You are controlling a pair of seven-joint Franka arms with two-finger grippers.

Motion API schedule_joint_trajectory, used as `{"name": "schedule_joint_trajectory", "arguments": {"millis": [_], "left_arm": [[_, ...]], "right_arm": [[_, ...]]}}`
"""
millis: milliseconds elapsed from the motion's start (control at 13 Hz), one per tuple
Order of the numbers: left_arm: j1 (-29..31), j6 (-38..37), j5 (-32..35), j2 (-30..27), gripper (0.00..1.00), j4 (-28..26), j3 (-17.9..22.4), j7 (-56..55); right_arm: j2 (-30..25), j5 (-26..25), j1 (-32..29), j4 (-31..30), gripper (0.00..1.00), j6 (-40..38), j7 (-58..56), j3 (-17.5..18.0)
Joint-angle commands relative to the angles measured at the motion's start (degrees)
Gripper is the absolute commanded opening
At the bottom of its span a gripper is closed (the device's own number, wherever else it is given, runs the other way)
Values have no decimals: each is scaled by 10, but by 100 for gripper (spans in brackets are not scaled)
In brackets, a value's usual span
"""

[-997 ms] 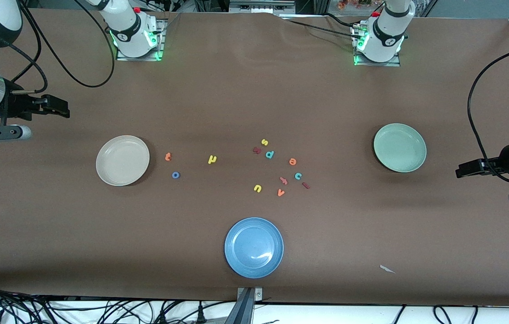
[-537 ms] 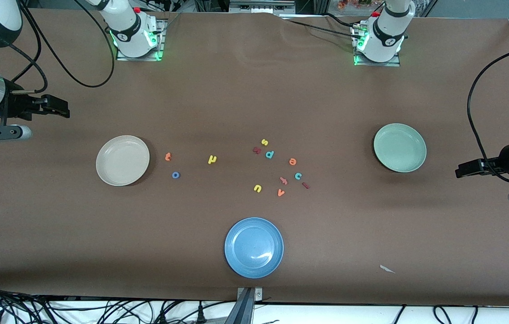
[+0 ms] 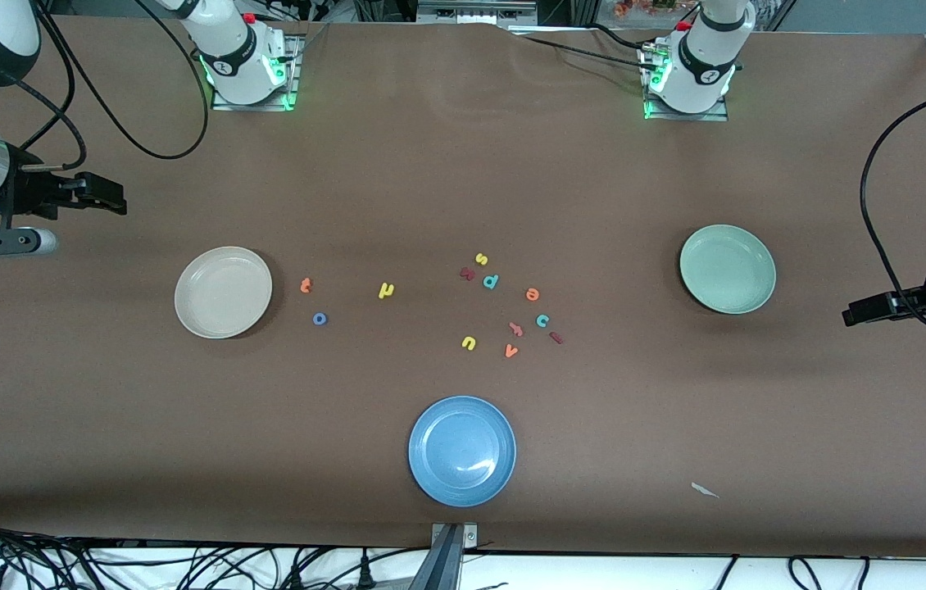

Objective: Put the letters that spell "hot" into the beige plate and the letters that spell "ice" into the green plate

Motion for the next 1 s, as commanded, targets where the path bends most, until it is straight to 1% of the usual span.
{"name": "schedule_joint_trajectory", "arguments": {"millis": [0,690,921], "left_arm": [[2,-10,-6,-10,100,-1,-6,-14],[4,-10,-3,-8,100,2,1,-11],[4,-8,-8,-8,100,2,-3,-12]], "right_arm": [[-8,12,-1,-7,100,-2,-6,-1],[-9,13,-1,-7,100,-2,0,-1],[-9,13,-1,-7,100,-2,0,-1]]}}
